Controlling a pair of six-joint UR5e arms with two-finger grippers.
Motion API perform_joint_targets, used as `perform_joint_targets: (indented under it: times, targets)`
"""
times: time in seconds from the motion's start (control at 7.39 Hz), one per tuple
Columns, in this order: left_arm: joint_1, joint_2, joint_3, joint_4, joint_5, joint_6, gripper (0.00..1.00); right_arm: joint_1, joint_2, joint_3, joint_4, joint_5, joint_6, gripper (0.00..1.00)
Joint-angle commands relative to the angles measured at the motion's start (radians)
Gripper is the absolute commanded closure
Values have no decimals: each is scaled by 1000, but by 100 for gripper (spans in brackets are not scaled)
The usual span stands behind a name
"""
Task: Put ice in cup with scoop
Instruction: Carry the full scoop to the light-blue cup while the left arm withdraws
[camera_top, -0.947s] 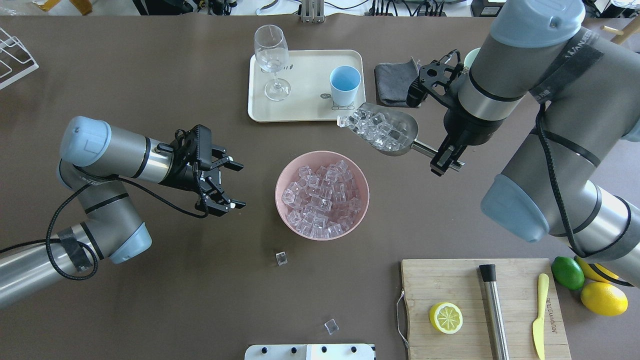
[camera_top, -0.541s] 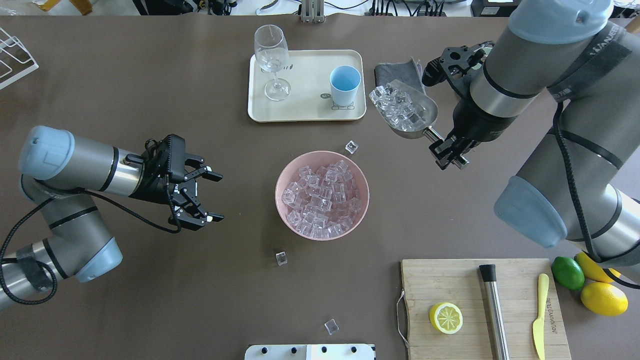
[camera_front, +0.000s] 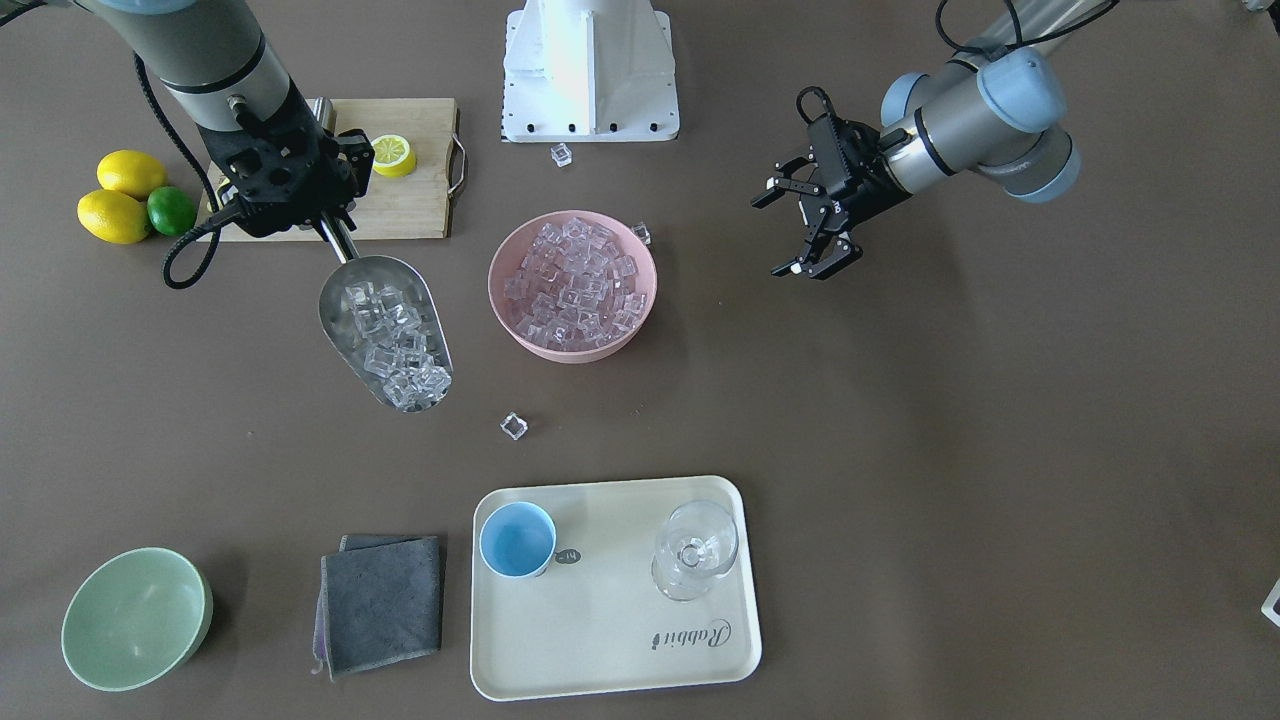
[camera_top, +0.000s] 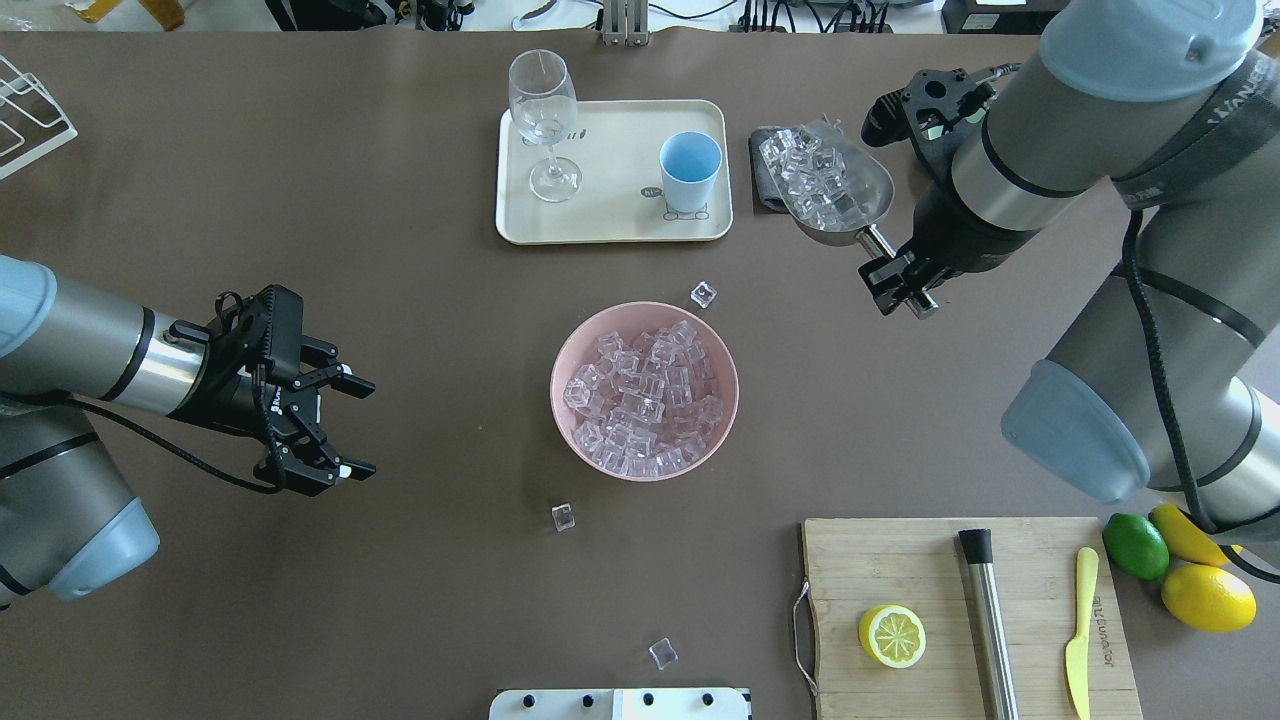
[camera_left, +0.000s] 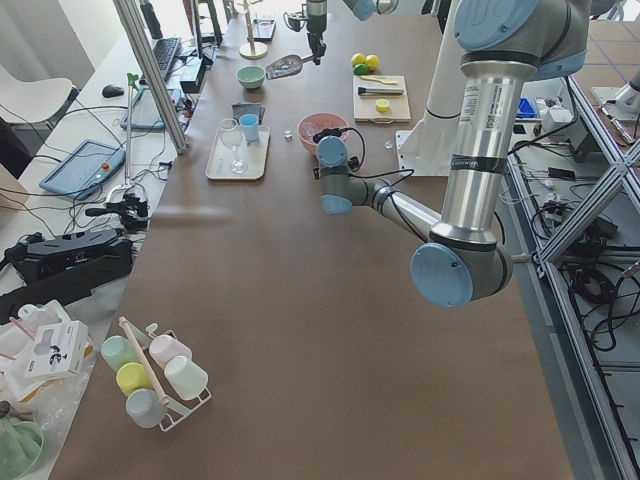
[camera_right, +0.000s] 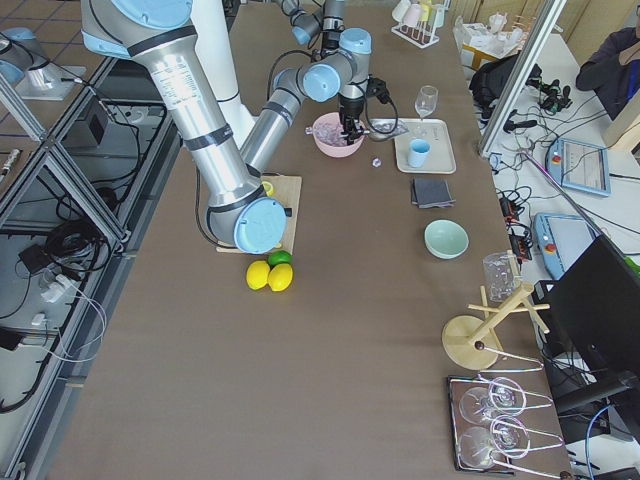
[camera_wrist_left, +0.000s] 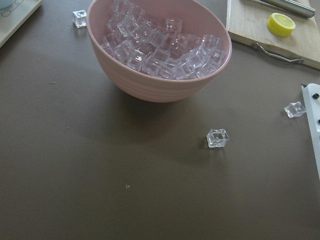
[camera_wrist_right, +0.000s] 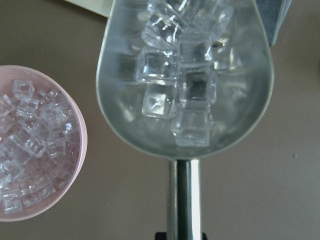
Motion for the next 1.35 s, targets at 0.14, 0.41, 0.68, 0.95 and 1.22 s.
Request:
perform_joint_targets:
  times: [0.14, 0.41, 0.68, 0.95, 1.22]
  targets:
    - [-179, 44, -18, 179, -173, 0, 1, -1, 39, -71, 41, 4, 59, 100]
    - [-259, 127, -38, 199, -169, 0, 1, 1, 109, -109, -38, 26, 58, 100]
    - [-356, 156, -42, 337, -164, 0, 1, 2, 206, -207, -80, 31, 57, 100]
    - [-480, 231, -44, 473, -163, 0, 1, 25, 301, -337, -118, 75, 53, 100]
    - [-589, 253, -38, 677, -163, -2, 1, 44, 364, -464, -118, 168, 51, 100]
